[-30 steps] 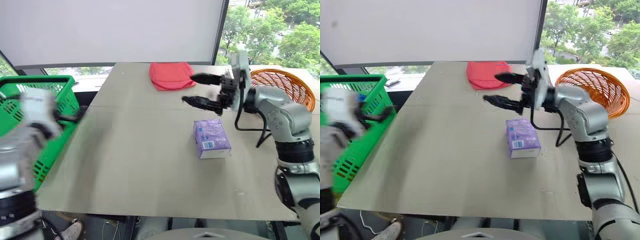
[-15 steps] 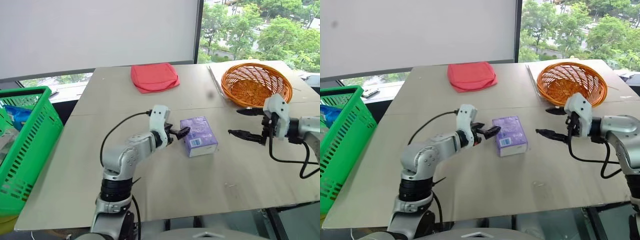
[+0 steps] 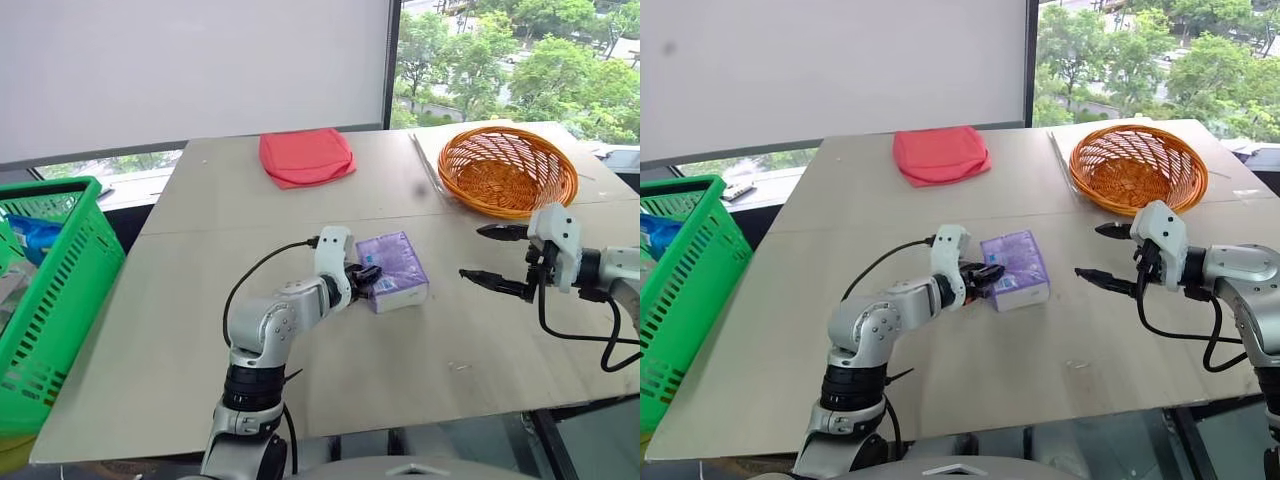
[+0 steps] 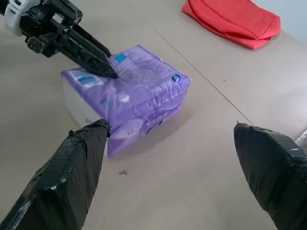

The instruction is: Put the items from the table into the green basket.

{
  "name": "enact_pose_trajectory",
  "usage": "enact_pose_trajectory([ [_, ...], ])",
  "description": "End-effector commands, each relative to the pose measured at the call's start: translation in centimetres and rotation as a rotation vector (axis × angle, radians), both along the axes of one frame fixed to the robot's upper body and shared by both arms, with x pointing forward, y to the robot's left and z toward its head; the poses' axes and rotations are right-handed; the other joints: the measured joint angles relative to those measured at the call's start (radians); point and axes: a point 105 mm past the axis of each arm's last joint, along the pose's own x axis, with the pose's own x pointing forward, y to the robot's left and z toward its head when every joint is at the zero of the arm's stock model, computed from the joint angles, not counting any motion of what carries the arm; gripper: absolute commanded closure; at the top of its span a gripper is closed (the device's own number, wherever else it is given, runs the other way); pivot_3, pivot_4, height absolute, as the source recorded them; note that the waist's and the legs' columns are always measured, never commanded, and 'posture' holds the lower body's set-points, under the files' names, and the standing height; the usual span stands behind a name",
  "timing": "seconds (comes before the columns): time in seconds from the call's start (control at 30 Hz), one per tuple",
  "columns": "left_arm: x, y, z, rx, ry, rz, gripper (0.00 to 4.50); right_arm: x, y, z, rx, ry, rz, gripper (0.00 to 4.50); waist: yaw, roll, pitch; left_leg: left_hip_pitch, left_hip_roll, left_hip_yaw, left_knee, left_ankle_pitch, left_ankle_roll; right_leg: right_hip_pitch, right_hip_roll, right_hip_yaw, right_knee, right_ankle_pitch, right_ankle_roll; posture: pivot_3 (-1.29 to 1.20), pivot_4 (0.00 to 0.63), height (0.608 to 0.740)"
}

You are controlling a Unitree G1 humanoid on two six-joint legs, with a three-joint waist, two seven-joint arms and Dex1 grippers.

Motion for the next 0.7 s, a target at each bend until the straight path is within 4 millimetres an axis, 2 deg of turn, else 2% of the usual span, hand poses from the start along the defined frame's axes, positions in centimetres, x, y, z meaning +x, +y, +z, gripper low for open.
enact_pose_trajectory([
  [0.03, 2.2, 4.3, 1.6, 0.084, -0.104, 0.166, 3.07, 0.5, 2.1, 2.6, 0.068, -0.067, 0.071, 0.0, -0.001, 0.0, 0.0, 0.0, 0.0, 0.0, 0.0, 0.0, 0.0, 0.0, 0.0, 0.0, 0.0, 0.0, 0.0, -0.15, 0.015, 0.74],
  [0.1, 2.7, 6.2, 2.8, 0.111, -0.147, 0.209, 3.07, 0.6, 3.4, 3.3, 0.105, -0.066, 0.114, 0.0, -0.011, 0.0, 0.0, 0.0, 0.002, 0.0, 0.0, 0.0, 0.0, 0.0, 0.002, 0.0, 0.0, 0.001, -0.001, -0.12, 0.01, 0.74],
  [0.13, 2.9, 8.1, 3.9, 0.171, -0.186, 0.234, 3.07, 0.5, 4.8, 3.8, 0.137, -0.063, 0.158, 0.0, -0.011, 0.0, 0.0, 0.0, 0.003, -0.001, 0.0, 0.0, 0.0, 0.0, 0.003, 0.0, 0.0, 0.001, -0.002, -0.11, 0.008, 0.74],
  [0.17, 3.2, 10.6, 5.4, 0.25, -0.234, 0.276, 3.07, 0.2, 6.3, 4.2, 0.177, -0.056, 0.21, 0.0, -0.016, 0.0, 0.0, 0.0, 0.003, -0.002, 0.0, 0.0, 0.0, -0.001, 0.004, -0.001, 0.0, 0.001, -0.002, -0.08, 0.005, 0.74],
  [0.2, 3.2, 14.0, 7.6, 0.344, -0.291, 0.344, 3.07, -0.1, 8.2, 4.8, 0.219, -0.049, 0.274, 0.0, -0.019, 0.0, 0.0, 0.0, 0.004, -0.002, -0.001, 0.0, 0.0, -0.002, 0.005, -0.001, 0.001, 0.001, -0.002, -0.07, 0.003, 0.74],
  [0.27, 2.5, 18.6, 11.2, 0.464, -0.373, 0.448, 3.07, -0.5, 10.7, 5.6, 0.281, -0.044, 0.354, 0.0, -0.025, -0.002, 0.001, -0.002, 0.006, -0.003, -0.001, 0.0, -0.001, -0.005, 0.007, -0.001, 0.002, 0.002, -0.004, -0.04, 0.0, 0.74],
  [0.33, 1.4, 21.9, 14.1, 0.533, -0.423, 0.535, 3.07, -0.9, 12.2, 6.4, 0.333, -0.034, 0.403, 0.0, -0.012, -0.002, 0.002, -0.006, 0.008, -0.004, -0.003, 0.003, -0.005, -0.011, 0.009, -0.001, 0.003, 0.003, -0.007, 0.01, 0.0, 0.74],
  [0.4, -1.0, 26.5, 18.5, 0.662, -0.487, 0.672, 3.07, -1.1, 14.1, 7.8, 0.404, -0.031, 0.471, 0.0, 0.01, -0.001, 0.001, -0.007, 0.007, -0.005, -0.004, 0.004, -0.009, -0.012, 0.008, -0.002, 0.001, 0.003, -0.007, 0.04, 0.0, 0.74],
  [0.47, -3.8, 29.7, 21.1, 0.784, -0.506, 0.761, 3.07, -1.3, 15.5, 9.2, 0.461, -0.028, 0.529, 0.0, 0.025, -0.002, 0.002, -0.008, 0.006, -0.005, -0.005, 0.003, -0.009, -0.014, 0.007, 0.0, 0.001, 0.003, -0.007, 0.07, 0.0, 0.74],
  [0.53, -5.9, 32.0, 22.3, 0.864, -0.493, 0.83, 3.07, -1.3, 16.3, 10.1, 0.504, -0.018, 0.562, 0.0, 0.04, -0.002, 0.002, -0.01, 0.004, -0.002, -0.007, 0.003, -0.01, -0.019, 0.006, 0.003, 0.001, 0.004, -0.007, 0.11, 0.0, 0.74],
  [0.6, -7.7, 33.6, 22.3, 0.891, -0.462, 0.882, 3.07, -1.2, 16.6, 10.7, 0.534, -0.005, 0.579, 0.0, 0.067, -0.002, 0.002, -0.008, 0.003, -0.001, -0.01, 0.003, -0.01, -0.019, 0.005, 0.004, 0.0, 0.003, -0.007, 0.14, 0.0, 0.74],
  [0.63, -8.1, 33.8, 22.0, 0.863, -0.452, 0.889, 3.07, -1.0, 16.6, 10.7, 0.536, 0.0, 0.579, 0.0, 0.083, -0.002, 0.002, -0.008, 0.002, -0.001, -0.012, 0.003, -0.01, -0.019, 0.004, 0.004, -0.001, 0.003, -0.007, 0.14, 0.0, 0.74],
  [0.7, -7.1, 31.6, 19.6, 0.673, -0.431, 0.796, 3.07, -0.5, 16.3, 9.8, 0.48, -0.012, 0.561, 0.0, 0.118, -0.003, 0.001, -0.008, 0.002, -0.002, -0.014, 0.004, -0.01, -0.019, 0.003, 0.002, -0.001, 0.003, -0.007, 0.15, 0.0, 0.74],
])
